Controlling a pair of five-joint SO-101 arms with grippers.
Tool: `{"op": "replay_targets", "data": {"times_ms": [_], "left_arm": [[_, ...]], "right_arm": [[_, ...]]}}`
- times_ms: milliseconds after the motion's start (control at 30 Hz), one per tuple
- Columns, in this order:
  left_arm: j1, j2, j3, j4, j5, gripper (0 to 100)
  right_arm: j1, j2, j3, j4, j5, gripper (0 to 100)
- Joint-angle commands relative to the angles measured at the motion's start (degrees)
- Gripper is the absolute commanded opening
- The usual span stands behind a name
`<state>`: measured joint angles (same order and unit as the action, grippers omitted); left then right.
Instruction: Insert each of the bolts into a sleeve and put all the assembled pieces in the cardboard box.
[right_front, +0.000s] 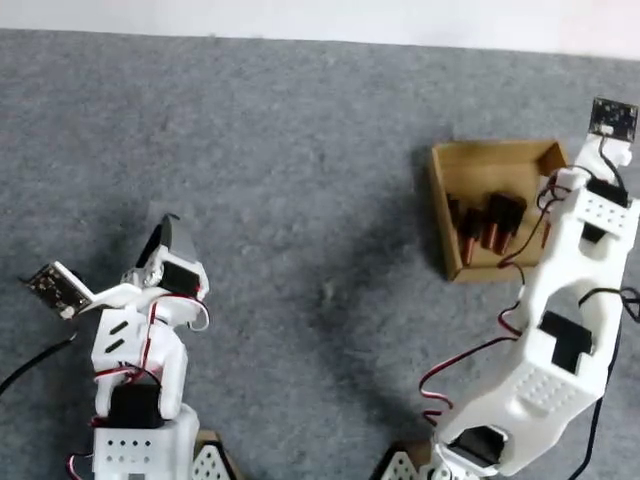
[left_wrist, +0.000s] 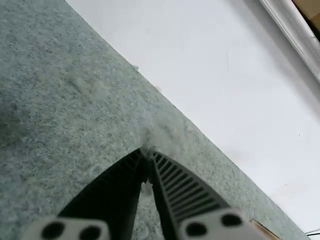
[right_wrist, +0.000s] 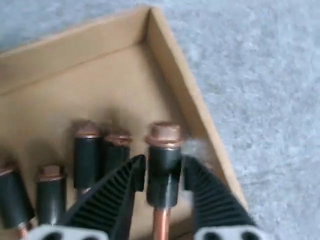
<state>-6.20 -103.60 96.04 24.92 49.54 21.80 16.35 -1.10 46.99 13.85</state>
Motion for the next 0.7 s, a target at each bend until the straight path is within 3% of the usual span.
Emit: {"op": "replay_targets", "data": {"times_ms": [0,167,367,533,667], "left_arm": [[0.84,-0.48,1.1,-1.32,-0.44,1],[0.84,-0.48,1.1,-1.32,-0.44,1],[0.92,-0.4,1.1,-1.32,-0.53,1],[0.92,-0.4,1.1,-1.32,-0.88,1],[1.63,-0.4,1.1,-1.32,-3.69,1]], "right_arm": [[-3.38,-1.8,-4.0,3.47,3.87,21.5],[-5.49,-2.51,-6.11,12.88,1.76,22.4],[-6.46,-12.0,-6.02,13.67,-6.33,22.4],[-11.21,-22.64,5.14,13.49,-6.59,22.4],[-15.08,-33.27,20.35,7.34,-6.59,22.4]]}}
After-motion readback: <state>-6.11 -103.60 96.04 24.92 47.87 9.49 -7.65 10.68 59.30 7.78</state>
